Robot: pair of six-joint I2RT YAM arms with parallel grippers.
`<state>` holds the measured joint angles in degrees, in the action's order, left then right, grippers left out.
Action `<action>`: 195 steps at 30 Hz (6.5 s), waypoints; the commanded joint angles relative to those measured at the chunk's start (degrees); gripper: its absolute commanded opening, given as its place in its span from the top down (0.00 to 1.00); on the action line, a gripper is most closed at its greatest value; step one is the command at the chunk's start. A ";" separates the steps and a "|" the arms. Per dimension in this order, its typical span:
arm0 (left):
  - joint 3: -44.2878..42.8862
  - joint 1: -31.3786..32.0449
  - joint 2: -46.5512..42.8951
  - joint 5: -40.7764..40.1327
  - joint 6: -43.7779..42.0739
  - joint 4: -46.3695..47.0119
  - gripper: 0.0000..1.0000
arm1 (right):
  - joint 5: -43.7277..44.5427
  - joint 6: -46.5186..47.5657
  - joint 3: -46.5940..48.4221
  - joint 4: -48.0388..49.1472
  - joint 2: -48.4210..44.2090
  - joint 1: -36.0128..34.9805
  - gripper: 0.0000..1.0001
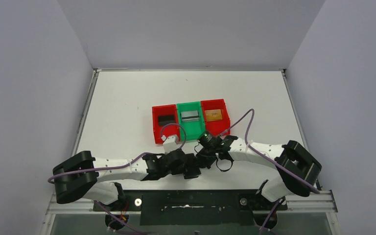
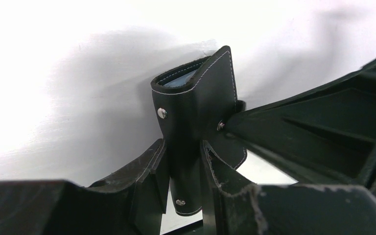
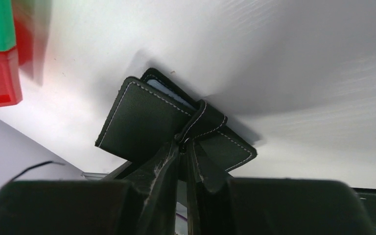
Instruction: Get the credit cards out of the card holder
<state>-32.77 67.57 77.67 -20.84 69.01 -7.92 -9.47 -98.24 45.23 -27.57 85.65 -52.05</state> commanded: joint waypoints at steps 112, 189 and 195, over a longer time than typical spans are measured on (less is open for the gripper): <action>3.23 -0.64 -30.24 -10.08 0.76 -20.21 0.40 | 10.48 32.07 -11.98 19.69 -21.06 -0.82 0.97; -1.19 -5.08 -3.55 15.46 -10.70 12.37 0.39 | 13.34 24.82 -24.04 19.75 -16.03 0.51 0.91; -2.14 -5.08 1.65 18.60 -11.21 15.80 0.39 | 14.31 24.22 -24.08 18.09 -19.59 0.37 0.82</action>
<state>-31.99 62.78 77.65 -5.39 59.20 1.61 1.52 -74.26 21.74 -5.45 68.53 -51.11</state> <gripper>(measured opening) 0.607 0.163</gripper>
